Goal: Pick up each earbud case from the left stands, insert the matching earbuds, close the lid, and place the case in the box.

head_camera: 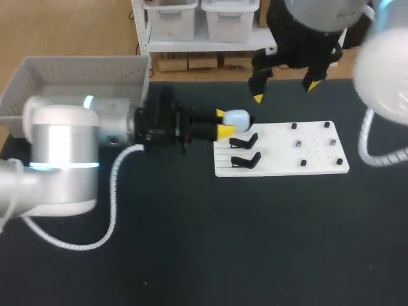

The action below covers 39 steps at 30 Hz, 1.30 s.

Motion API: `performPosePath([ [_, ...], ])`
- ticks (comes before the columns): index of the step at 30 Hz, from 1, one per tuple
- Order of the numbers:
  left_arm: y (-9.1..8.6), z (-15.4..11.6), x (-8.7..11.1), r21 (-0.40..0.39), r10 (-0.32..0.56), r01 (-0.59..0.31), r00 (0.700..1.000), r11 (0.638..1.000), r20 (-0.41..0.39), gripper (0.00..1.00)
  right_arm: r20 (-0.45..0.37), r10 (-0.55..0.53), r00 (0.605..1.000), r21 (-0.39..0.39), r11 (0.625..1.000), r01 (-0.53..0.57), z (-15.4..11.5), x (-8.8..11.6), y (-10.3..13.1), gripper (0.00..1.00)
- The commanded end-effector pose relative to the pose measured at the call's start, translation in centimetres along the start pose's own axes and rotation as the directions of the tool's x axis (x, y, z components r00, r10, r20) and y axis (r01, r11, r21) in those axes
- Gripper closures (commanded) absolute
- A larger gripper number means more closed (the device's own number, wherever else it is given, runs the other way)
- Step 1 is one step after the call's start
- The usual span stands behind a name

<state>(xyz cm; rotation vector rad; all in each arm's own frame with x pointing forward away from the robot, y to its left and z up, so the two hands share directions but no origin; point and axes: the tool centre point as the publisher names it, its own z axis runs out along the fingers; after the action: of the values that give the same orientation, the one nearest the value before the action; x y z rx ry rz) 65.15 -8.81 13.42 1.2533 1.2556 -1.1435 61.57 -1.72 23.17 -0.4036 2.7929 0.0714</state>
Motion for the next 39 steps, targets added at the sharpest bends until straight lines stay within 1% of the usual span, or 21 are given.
performPosePath([
  [1, -2.7, -5.7, -4.0, -0.189, 0.022, -0.034, 0.998, 0.981, -0.067, 1.0, 0.243, 0.003, 0.97, -0.003, 1.0, -0.002, -0.3, 2.2, -0.3, 0.0],
  [3, -2.5, -7.6, -4.9, -0.232, 0.037, -0.063, 0.993, 0.971, -0.114, 1.0, 0.243, 0.003, 0.97, -0.003, 1.0, -0.002, -0.3, 2.2, -0.3, 0.0],
  [5, -1.9, -9.6, -5.4, -0.281, 0.027, -0.067, 0.989, 0.957, -0.146, 1.0, 0.243, 0.003, 0.97, -0.003, 1.0, -0.002, -0.3, 2.2, -0.3, 0.0],
  [8, -0.4, -12.7, -6.1, -0.343, 0.021, -0.093, 0.978, 0.935, -0.207, 1.0, 0.243, 0.003, 0.97, -0.003, 1.0, -0.002, -0.3, 2.2, -0.3, 0.0],
  [9, 0.2, -13.8, -6.2, -0.37, 0.009, -0.09, 0.977, 0.925, -0.214, 1.0, 0.243, 0.003, 0.97, -0.003, 1.0, -0.002, -0.3, 2.2, -0.3, 0.0],
  [10, 0.9, -14.7, -6.4, -0.382, 0.004, -0.095, 0.973, 0.919, -0.231, 1.0, 0.243, 0.003, 0.97, -0.003, 1.0, -0.002, -0.3, 2.2, -0.3, 0.0],
  [11, 1.7, -15.7, -6.5, -0.394, 0.002, -0.111, 0.964, 0.913, -0.267, 1.0, 0.243, 0.003, 0.97, -0.003, 1.0, -0.002, -0.3, 2.2, -0.3, 0.0],
  [13, 3.4, -17.5, -6.5, -0.418, -0.023, -0.097, 0.962, 0.903, -0.273, 1.0, 0.243, 0.003, 0.97, -0.003, 1.0, -0.002, -0.3, 2.2, -0.3, 0.0],
  [14, 4.3, -18.3, -6.4, -0.427, -0.035, -0.108, 0.949, 0.898, -0.314, 1.0, 0.243, 0.003, 0.97, -0.003, 1.0, -0.002, -0.3, 2.2, -0.3, 0.0],
  [16, 6.3, -20.1, -6.1, -0.448, -0.067, -0.105, 0.933, 0.888, -0.353, 1.0, 0.243, 0.003, 0.97, -0.003, 1.0, -0.002, -0.3, 2.2, -0.3, 0.0],
  [17, 7.4, -21.1, -5.8, -0.463, -0.092, -0.108, 0.917, 0.88, -0.389, 1.0, 0.243, 0.003, 0.97, -0.003, 1.0, -0.002, -0.3, 2.2, -0.3, 0.0],
  [18, 8.4, -22.1, -5.5, -0.487, -0.115, -0.093, 0.918, 0.869, -0.38, 1.0, 0.243, 0.003, 0.97, -0.003, 1.0, -0.002, -0.3, 2.2, -0.3, 0.0],
  [20, 10.3, -23.9, -5.2, -0.499, -0.144, -0.096, 0.896, 0.861, -0.42, 1.0, 0.243, 0.003, 0.97, -0.003, 1.0, -0.002, -0.3, 2.2, -0.3, 0.0],
  [21, 11.2, -24.7, -5.0, -0.52, -0.161, -0.082, 0.9, 0.851, -0.405, 1.0, 0.243, 0.003, 0.97, -0.003, 1.0, -0.002, -0.3, 2.2, -0.3, 0.0],
  [23, 12.8, -26.2, -4.5, -0.531, -0.183, -0.08, 0.887, 0.844, -0.425, 1.0, 0.243, 0.003, 0.97, -0.003, 1.0, -0.002, -0.3, 2.2, -0.3, 0.0],
  [25, 14.3, -27.6, -3.9, -0.549, -0.204, -0.069, 0.884, 0.833, -0.421, 1.0, 0.243, 0.003, 0.97, -0.003, 1.0, -0.002, -0.3, 2.2, -0.3, 0.0],
  [28, 16.1, -29.2, -2.9, -0.556, -0.22, -0.056, 0.882, 0.829, -0.417, 1.0, 0.243, 0.003, 0.97, -0.003, 1.0, -0.002, -0.3, 2.2, -0.3, 0.0],
  [29, 16.6, -29.8, -2.6, -0.557, -0.222, -0.054, 0.882, 0.829, -0.416, 1.0, 0.243, 0.003, 0.97, -0.003, 1.0, -0.002, -0.3, 2.2, -0.3, 0.0],
  [31, 17.5, -30.8, -2.0, -0.549, -0.235, -0.048, 0.87, 0.834, -0.433, 1.0, 0.243, 0.003, 0.97, -0.003, 1.0, -0.002, -0.3, 2.2, -0.3, 0.0],
  [36, 18.8, -32.9, -0.3, -0.539, -0.264, -0.032, 0.846, 0.842, -0.463, 1.0, 0.243, 0.003, 0.97, -0.003, 1.0, -0.002, -0.3, 2.2, -0.3, 0.0],
  [39, 19.1, -33.8, -0.1, -0.542, -0.268, -0.033, 0.843, 0.84, -0.466, 1.0, 0.243, 0.003, 0.97, -0.003, 1.0, -0.002, -0.3, 2.2, -0.3, 0.0],
])
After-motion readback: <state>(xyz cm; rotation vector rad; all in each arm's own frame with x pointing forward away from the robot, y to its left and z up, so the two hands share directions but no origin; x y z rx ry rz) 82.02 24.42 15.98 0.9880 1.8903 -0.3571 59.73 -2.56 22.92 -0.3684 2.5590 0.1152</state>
